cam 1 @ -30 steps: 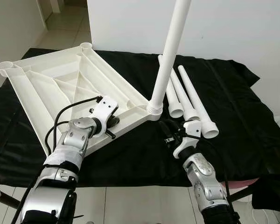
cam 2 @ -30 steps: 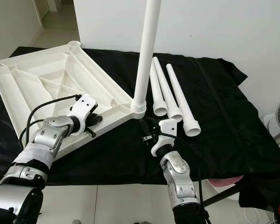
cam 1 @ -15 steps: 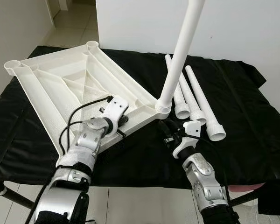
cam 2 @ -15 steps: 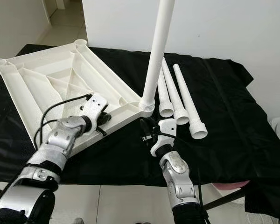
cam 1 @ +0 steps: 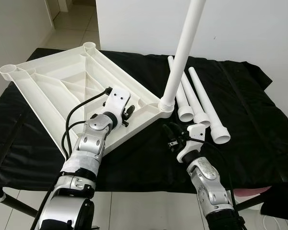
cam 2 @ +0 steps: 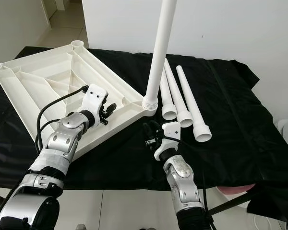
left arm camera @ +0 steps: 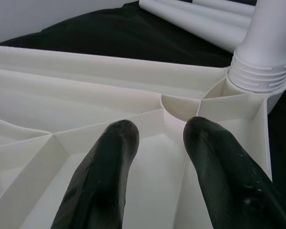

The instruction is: Building children table

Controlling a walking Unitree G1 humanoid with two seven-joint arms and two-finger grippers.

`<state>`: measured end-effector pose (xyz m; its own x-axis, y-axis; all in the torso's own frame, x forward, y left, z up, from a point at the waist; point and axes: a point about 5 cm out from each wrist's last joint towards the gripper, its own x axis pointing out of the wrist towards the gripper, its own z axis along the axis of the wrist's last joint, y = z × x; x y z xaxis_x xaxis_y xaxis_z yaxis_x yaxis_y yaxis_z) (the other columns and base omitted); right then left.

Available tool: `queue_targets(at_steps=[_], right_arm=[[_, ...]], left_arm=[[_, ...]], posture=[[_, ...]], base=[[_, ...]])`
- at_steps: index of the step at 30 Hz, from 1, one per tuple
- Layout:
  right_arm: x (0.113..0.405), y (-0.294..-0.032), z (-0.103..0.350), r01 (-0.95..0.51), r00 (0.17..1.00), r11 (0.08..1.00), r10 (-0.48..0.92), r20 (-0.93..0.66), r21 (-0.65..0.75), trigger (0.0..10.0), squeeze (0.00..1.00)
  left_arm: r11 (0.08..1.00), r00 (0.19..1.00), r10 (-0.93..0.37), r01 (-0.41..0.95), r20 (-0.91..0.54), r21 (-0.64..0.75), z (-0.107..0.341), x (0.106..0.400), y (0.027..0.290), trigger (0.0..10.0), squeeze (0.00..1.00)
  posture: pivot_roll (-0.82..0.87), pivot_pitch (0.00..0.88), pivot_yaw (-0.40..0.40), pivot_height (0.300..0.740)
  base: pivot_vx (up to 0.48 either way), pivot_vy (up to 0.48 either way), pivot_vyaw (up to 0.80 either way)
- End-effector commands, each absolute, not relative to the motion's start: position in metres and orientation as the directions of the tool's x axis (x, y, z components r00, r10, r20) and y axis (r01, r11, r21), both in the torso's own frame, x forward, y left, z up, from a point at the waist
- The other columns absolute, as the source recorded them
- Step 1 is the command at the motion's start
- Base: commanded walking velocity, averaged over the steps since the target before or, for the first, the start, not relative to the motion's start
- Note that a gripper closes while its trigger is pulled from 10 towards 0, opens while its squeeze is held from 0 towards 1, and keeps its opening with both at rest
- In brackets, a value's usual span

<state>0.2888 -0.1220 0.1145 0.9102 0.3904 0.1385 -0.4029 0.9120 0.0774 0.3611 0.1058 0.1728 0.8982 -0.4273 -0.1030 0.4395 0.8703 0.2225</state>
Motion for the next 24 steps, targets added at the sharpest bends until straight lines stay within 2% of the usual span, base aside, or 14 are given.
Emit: queue_targets(at_steps=[1, 3, 4, 5, 6, 7, 10, 12, 15, 16, 17, 22, 23, 24], right_arm=[[0.289, -0.124, 0.112, -0.395, 0.914, 0.916, 0.384, 0.129, 0.07, 10.0, 0.0], [0.289, -0.124, 0.111, -0.398, 0.913, 0.915, 0.387, 0.127, 0.067, 10.0, 0.0], [0.289, -0.124, 0.111, -0.398, 0.913, 0.915, 0.387, 0.127, 0.067, 10.0, 0.0], [0.289, -0.124, 0.111, -0.398, 0.913, 0.915, 0.388, 0.126, 0.066, 10.0, 0.0], [0.289, -0.124, 0.111, -0.398, 0.913, 0.915, 0.388, 0.126, 0.066, 10.0, 0.0], [0.288, -0.125, 0.11, -0.4, 0.912, 0.914, 0.391, 0.123, 0.063, 10.0, 0.0], [0.288, -0.125, 0.11, -0.401, 0.912, 0.914, 0.392, 0.122, 0.062, 10.0, 0.0], [0.288, -0.126, 0.109, -0.402, 0.912, 0.914, 0.393, 0.119, 0.06, 10.0, 0.0], [0.288, -0.126, 0.109, -0.402, 0.912, 0.914, 0.393, 0.119, 0.06, 10.0, 0.0], [0.287, -0.126, 0.109, -0.402, 0.912, 0.914, 0.394, 0.118, 0.059, 10.0, 0.0], [0.287, -0.126, 0.108, -0.402, 0.912, 0.914, 0.394, 0.117, 0.057, 10.0, 0.0], [0.287, -0.127, 0.108, -0.402, 0.912, 0.914, 0.394, 0.116, 0.056, 10.0, 0.0], [0.287, -0.127, 0.108, -0.401, 0.912, 0.914, 0.393, 0.116, 0.055, 10.0, 0.0], [0.288, -0.127, 0.107, -0.401, 0.912, 0.914, 0.393, 0.115, 0.054, 10.0, 0.0]], left_arm=[[0.861, 0.892, -0.446, 0.451, -0.079, 0.234, 0.175, 0.359, 0.11, 10.0, 0.0], [0.795, 0.863, -0.505, 0.469, -0.009, 0.384, 0.183, 0.351, 0.128, 10.0, 0.0], [0.795, 0.863, -0.505, 0.469, -0.009, 0.384, 0.183, 0.351, 0.128, 10.0, 0.0], [0.754, 0.844, -0.536, 0.49, -0.022, 0.437, 0.182, 0.347, 0.132, 10.0, 0.0], [0.754, 0.844, -0.536, 0.49, -0.022, 0.437, 0.182, 0.347, 0.132, 10.0, 0.0], [0.711, 0.825, -0.561, 0.522, -0.067, 0.471, 0.179, 0.342, 0.146, 10.0, 0.0], [0.708, 0.825, -0.559, 0.526, -0.081, 0.471, 0.179, 0.342, 0.152, 10.0, 0.0], [0.695, 0.826, -0.549, 0.535, -0.126, 0.48, 0.178, 0.342, 0.17, 10.0, 0.0], [0.69, 0.824, -0.549, 0.541, -0.14, 0.48, 0.178, 0.342, 0.175, 10.0, 0.0], [0.7, 0.833, -0.528, 0.537, -0.165, 0.472, 0.178, 0.343, 0.188, 10.0, 1.0], [0.699, 0.833, -0.52, 0.542, -0.189, 0.467, 0.178, 0.342, 0.198, 10.0, 1.0], [0.684, 0.836, -0.502, 0.541, -0.222, 0.489, 0.179, 0.342, 0.214, 10.0, 1.0], [0.668, 0.835, -0.481, 0.546, -0.266, 0.505, 0.177, 0.342, 0.223, 10.0, 1.0], [0.656, 0.836, -0.465, 0.546, -0.29, 0.521, 0.178, 0.343, 0.232, 10.0, 0.0]], posture=[[0.01, 0.0, -0.038, 0.74], [0.01, 0.0, -0.04, 0.74], [0.01, 0.0, -0.04, 0.74], [0.01, 0.0, -0.042, 0.74], [0.01, 0.0, -0.042, 0.74], [0.02, 0.0, -0.042, 0.74], [0.02, 0.0, -0.042, 0.74], [0.02, 0.0, -0.041, 0.74], [0.02, 0.0, -0.041, 0.74], [0.02, 0.0, -0.04, 0.74], [0.02, 0.0, -0.04, 0.74], [0.02, 0.0, -0.04, 0.74], [0.02, 0.0, -0.041, 0.74], [0.02, 0.0, -0.041, 0.74]], base=[[0.0, 0.0, 0.0], [0.0, 0.0, 0.0], [0.0, 0.0, 0.0], [0.0, 0.0, 0.0], [0.0, 0.0, 0.0], [0.0, 0.0, 0.0], [0.0, 0.0, 0.0], [0.0, 0.0, 0.0], [0.0, 0.0, 0.0], [0.0, 0.0, 0.0], [0.0, 0.0, 0.0], [0.0, 0.0, 0.0], [0.0, 0.0, 0.0], [0.0, 0.0, 0.0]])
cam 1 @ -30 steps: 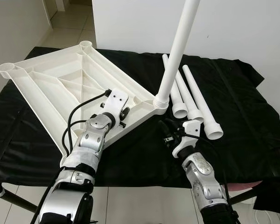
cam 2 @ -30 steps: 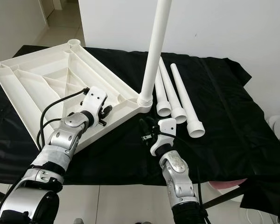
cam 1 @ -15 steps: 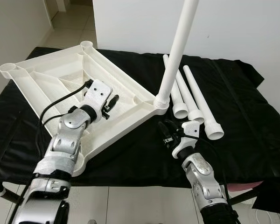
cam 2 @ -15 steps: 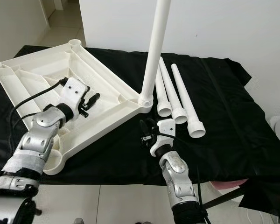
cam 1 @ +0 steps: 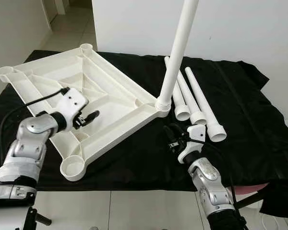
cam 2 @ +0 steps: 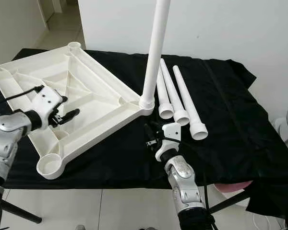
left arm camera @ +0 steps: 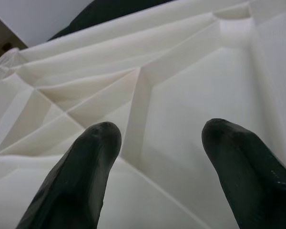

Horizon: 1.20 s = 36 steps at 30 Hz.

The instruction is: Building children table

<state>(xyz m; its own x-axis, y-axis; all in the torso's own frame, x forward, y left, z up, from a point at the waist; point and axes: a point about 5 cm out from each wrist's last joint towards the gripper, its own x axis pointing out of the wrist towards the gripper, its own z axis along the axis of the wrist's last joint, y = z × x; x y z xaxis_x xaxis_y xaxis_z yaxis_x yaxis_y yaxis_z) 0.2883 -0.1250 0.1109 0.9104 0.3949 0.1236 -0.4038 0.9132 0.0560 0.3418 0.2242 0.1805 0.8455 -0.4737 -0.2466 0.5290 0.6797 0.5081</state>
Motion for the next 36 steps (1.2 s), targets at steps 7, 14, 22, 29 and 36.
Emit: queue_targets(at_steps=[7, 14, 22, 29, 36], right_arm=[[0.288, -0.128, 0.107, -0.399, 0.913, 0.915, 0.392, 0.115, 0.051, 10.0, 0.0], [0.287, -0.129, 0.107, -0.392, 0.916, 0.918, 0.385, 0.116, 0.051, 10.0, 0.0], [0.287, -0.13, 0.107, -0.387, 0.918, 0.921, 0.379, 0.118, 0.052, 10.0, 0.0], [0.288, -0.132, 0.107, -0.386, 0.918, 0.921, 0.378, 0.117, 0.047, 10.0, 0.0], [0.289, -0.134, 0.107, -0.376, 0.922, 0.925, 0.369, 0.116, 0.044, 10.0, 0.0]], left_arm=[[0.614, 0.827, -0.415, 0.562, -0.379, 0.554, 0.188, 0.341, 0.264, 10.0, 0.0], [0.553, 0.788, -0.406, 0.615, -0.463, 0.563, 0.188, 0.332, 0.279, 10.0, 0.0], [0.478, 0.709, -0.452, 0.705, -0.542, 0.524, 0.172, 0.321, 0.271, 10.0, 0.0], [0.403, 0.621, -0.498, 0.784, -0.605, 0.473, 0.146, 0.307, 0.252, 10.0, 0.0], [0.378, 0.58, -0.551, 0.815, -0.6, 0.439, 0.133, 0.297, 0.229, 10.0, 0.0]], posture=[[0.03, 0.0, -0.038, 0.74], [0.03, 0.004, -0.032, 0.74], [0.03, 0.016, -0.036, 0.74], [0.03, 0.019, -0.03, 0.74], [0.03, 0.02, -0.029, 0.74]], base=[[0.0, 0.0, 0.0], [0.0, 0.0, 0.0], [0.0, 0.0, 0.0], [0.0, 0.0, 0.0], [0.0, 0.0, 0.0]])
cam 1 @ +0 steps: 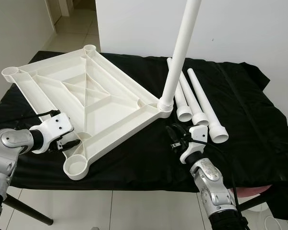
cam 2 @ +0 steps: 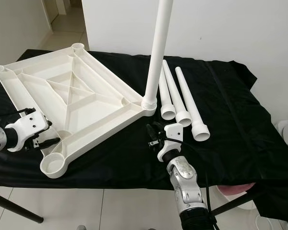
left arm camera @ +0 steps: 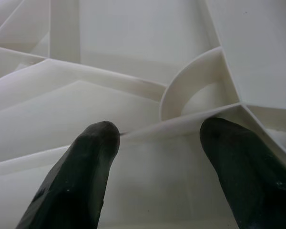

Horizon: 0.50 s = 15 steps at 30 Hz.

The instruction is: Building children table

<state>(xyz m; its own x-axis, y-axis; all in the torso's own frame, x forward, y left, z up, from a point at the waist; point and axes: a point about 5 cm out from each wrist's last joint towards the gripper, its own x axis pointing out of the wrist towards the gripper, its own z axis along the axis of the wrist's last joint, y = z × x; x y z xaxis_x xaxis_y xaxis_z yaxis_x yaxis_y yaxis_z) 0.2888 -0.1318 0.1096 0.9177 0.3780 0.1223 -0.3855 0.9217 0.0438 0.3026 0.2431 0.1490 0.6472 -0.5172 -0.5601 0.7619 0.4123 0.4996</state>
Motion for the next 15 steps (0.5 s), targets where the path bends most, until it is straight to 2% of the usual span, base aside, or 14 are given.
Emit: queue_targets(at_steps=[1, 6, 7, 9, 10, 15], right_arm=[[0.289, -0.134, 0.107, -0.376, 0.922, 0.925, 0.369, 0.116, 0.043, 10.0, 0.0], [0.289, -0.133, 0.107, -0.38, 0.92, 0.924, 0.374, 0.114, 0.041, 10.0, 0.0], [0.289, -0.134, 0.107, -0.379, 0.921, 0.924, 0.373, 0.114, 0.041, 10.0, 0.0], [0.289, -0.134, 0.107, -0.378, 0.921, 0.925, 0.372, 0.114, 0.041, 10.0, 0.0], [0.289, -0.134, 0.107, -0.377, 0.922, 0.925, 0.37, 0.114, 0.044, 10.0, 0.0], [0.289, -0.132, 0.107, -0.378, 0.922, 0.925, 0.371, 0.116, 0.046, 10.0, 0.0]], left_arm=[[0.38, 0.581, -0.557, 0.814, -0.594, 0.44, 0.133, 0.297, 0.226, 10.0, 0.0], [0.38, 0.581, -0.586, 0.813, -0.565, 0.441, 0.133, 0.297, 0.208, 10.0, 0.0], [0.376, 0.578, -0.609, 0.813, -0.543, 0.444, 0.133, 0.296, 0.195, 10.0, 0.0], [0.377, 0.579, -0.615, 0.812, -0.535, 0.445, 0.133, 0.296, 0.191, 10.0, 0.0], [0.377, 0.576, -0.635, 0.813, -0.515, 0.444, 0.134, 0.296, 0.181, 10.0, 0.0], [0.373, 0.569, -0.662, 0.815, -0.488, 0.444, 0.134, 0.296, 0.164, 10.0, 0.0]], posture=[[0.03, 0.02, -0.029, 0.74], [0.02, 0.022, -0.028, 0.74], [0.02, 0.022, -0.027, 0.74], [0.02, 0.022, -0.027, 0.74], [0.02, 0.02, -0.025, 0.74], [0.02, 0.018, -0.022, 0.74]], base=[[0.0, 0.0, 0.0], [0.0, 0.0, 0.0], [0.0, 0.0, 0.0], [0.0, 0.0, 0.0], [0.0, 0.0, 0.0], [0.0, 0.0, 0.0]])
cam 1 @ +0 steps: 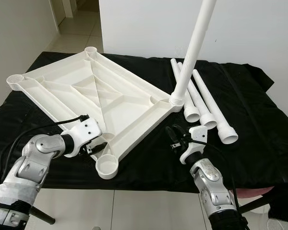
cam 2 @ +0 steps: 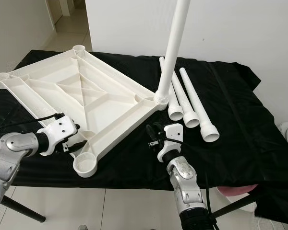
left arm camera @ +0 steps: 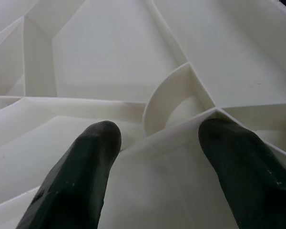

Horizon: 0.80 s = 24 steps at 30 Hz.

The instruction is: Building children table

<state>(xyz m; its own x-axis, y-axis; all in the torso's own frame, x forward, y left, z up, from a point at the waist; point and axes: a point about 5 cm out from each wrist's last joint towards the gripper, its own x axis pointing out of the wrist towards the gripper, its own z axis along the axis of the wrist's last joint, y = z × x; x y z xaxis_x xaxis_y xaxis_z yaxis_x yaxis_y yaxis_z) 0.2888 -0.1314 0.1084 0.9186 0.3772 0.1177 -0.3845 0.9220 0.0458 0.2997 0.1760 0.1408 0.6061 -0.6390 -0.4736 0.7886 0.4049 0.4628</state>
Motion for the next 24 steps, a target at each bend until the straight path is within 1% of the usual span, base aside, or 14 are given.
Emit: queue_targets(at_steps=[1, 5, 6, 9, 12, 16, 18, 19, 22, 24], right_arm=[[0.289, -0.132, 0.107, -0.377, 0.922, 0.925, 0.37, 0.116, 0.047, 10.0, 0.0], [0.29, -0.131, 0.107, -0.378, 0.922, 0.925, 0.37, 0.116, 0.049, 10.0, 0.0], [0.29, -0.131, 0.107, -0.378, 0.922, 0.925, 0.37, 0.116, 0.049, 10.0, 0.0], [0.29, -0.13, 0.107, -0.384, 0.919, 0.922, 0.377, 0.115, 0.047, 10.0, 0.0], [0.29, -0.131, 0.107, -0.384, 0.919, 0.922, 0.377, 0.115, 0.045, 10.0, 0.0], [0.291, -0.131, 0.108, -0.383, 0.919, 0.923, 0.376, 0.116, 0.044, 10.0, 0.0], [0.291, -0.131, 0.108, -0.382, 0.92, 0.923, 0.375, 0.118, 0.045, 10.0, 0.0], [0.291, -0.131, 0.108, -0.382, 0.92, 0.923, 0.375, 0.118, 0.045, 10.0, 0.0], [0.29, -0.129, 0.107, -0.385, 0.918, 0.922, 0.378, 0.118, 0.046, 10.0, 0.0], [0.29, -0.129, 0.107, -0.385, 0.918, 0.922, 0.378, 0.118, 0.046, 10.0, 0.0]], left_arm=[[0.371, 0.569, -0.665, 0.813, -0.483, 0.448, 0.134, 0.297, 0.16, 10.0, 0.0], [0.355, 0.552, -0.686, 0.823, -0.475, 0.443, 0.134, 0.297, 0.15, 10.0, 0.0], [0.355, 0.552, -0.686, 0.823, -0.475, 0.443, 0.134, 0.297, 0.15, 10.0, 0.0], [0.292, 0.524, -0.677, 0.836, -0.517, 0.465, 0.131, 0.301, 0.153, 10.0, 0.0], [0.279, 0.524, -0.668, 0.835, -0.529, 0.474, 0.131, 0.302, 0.155, 10.0, 0.0], [0.262, 0.527, -0.65, 0.831, -0.547, 0.49, 0.132, 0.308, 0.161, 10.0, 0.0], [0.237, 0.531, -0.625, 0.828, -0.572, 0.508, 0.138, 0.318, 0.171, 10.0, 0.0], [0.237, 0.531, -0.625, 0.828, -0.572, 0.508, 0.138, 0.318, 0.171, 10.0, 0.0], [0.211, 0.525, -0.598, 0.832, -0.605, 0.513, 0.148, 0.331, 0.187, 10.0, 0.0], [0.211, 0.525, -0.598, 0.832, -0.605, 0.513, 0.148, 0.331, 0.187, 10.0, 0.0]], posture=[[0.02, 0.018, -0.022, 0.74], [0.02, 0.017, -0.025, 0.74], [0.02, 0.017, -0.025, 0.74], [0.02, 0.019, -0.026, 0.74], [0.02, 0.019, -0.025, 0.74], [0.02, 0.02, -0.022, 0.74], [0.02, 0.021, -0.019, 0.74], [0.02, 0.021, -0.019, 0.74], [0.03, 0.022, -0.017, 0.74], [0.03, 0.022, -0.017, 0.74]], base=[[0.0, 0.0, 0.0], [0.0, 0.0, 0.0], [0.0, 0.0, 0.0], [0.0, 0.0, 0.0], [0.0, 0.0, 0.0], [0.0, 0.0, 0.0], [0.0, 0.0, 0.0], [0.0, 0.0, 0.0], [0.0, 0.0, 0.0], [0.0, 0.0, 0.0]])
